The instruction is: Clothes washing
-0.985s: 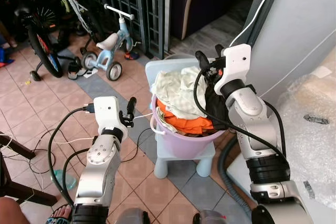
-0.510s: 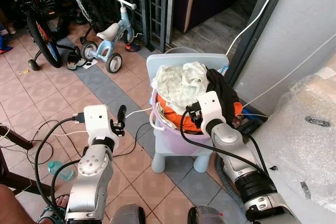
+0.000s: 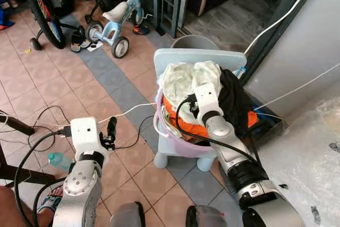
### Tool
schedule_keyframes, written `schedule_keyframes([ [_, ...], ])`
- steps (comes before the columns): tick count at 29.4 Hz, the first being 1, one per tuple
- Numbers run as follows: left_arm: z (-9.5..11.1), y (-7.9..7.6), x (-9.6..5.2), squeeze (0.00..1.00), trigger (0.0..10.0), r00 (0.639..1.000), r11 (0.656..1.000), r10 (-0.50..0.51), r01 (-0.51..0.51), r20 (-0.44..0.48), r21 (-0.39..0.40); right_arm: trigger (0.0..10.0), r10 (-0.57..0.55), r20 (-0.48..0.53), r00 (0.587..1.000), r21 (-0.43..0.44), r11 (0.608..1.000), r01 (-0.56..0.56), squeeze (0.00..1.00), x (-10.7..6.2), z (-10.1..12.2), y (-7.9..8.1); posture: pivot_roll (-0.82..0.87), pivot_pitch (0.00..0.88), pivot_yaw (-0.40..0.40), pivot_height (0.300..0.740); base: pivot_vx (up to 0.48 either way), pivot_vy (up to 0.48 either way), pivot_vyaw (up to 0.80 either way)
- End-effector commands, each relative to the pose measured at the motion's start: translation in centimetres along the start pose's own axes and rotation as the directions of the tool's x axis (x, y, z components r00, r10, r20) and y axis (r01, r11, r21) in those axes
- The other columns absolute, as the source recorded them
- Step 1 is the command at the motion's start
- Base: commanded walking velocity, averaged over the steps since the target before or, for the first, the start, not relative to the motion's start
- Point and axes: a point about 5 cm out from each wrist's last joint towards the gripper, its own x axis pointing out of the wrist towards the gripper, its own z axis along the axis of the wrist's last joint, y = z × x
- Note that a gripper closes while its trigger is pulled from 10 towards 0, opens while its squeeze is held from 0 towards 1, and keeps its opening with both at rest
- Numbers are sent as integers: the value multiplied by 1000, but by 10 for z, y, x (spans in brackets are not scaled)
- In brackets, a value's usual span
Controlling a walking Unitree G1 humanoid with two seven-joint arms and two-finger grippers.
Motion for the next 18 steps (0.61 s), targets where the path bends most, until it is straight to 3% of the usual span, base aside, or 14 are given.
schedule_keyframes([
  [1, 1, -6, -3, 0, 10000, 1000, 1000, -19, 19, -3, -14, 10000, -54, -38, 998, -22, 998, 53, 0, -1, -12, -12, 121, 250, -11, 740, 0, 0, 0],
  [6, 2, -6, -4, 0, 10000, 1000, 1000, -17, 17, -16, -13, 10000, -141, -4, 990, -45, 989, 141, 0, 3, -6, -25, 126, 247, -8, 740, 0, 0, 0],
  [12, 2, -9, -4, 0, 10000, 999, 999, -37, 37, -27, -18, 10000, -110, -128, 986, -52, 993, 104, 0, 5, -25, -25, 125, 242, -8, 740, 0, 0, 0],
  [14, 2, -10, -4, 0, 10000, 999, 999, -37, 37, -30, -21, 10000, -77, -149, 986, 24, 996, 81, 0, 4, -28, -26, 123, 234, -13, 740, 0, 0, 0],
  [17, 1, -10, -4, 0, 10000, 999, 999, -36, 35, -38, -24, 10000, -61, -79, 995, 139, 988, 72, 0, 5, -18, -32, 119, 226, -13, 740, 0, 0, 0],
  [18, 1, -10, -5, 0, 10000, 999, 999, -36, 35, -39, -24, 10000, -47, -65, 997, 142, 988, 56, 0, 5, -16, -32, 119, 226, -13, 740, 0, 0, 0],
])
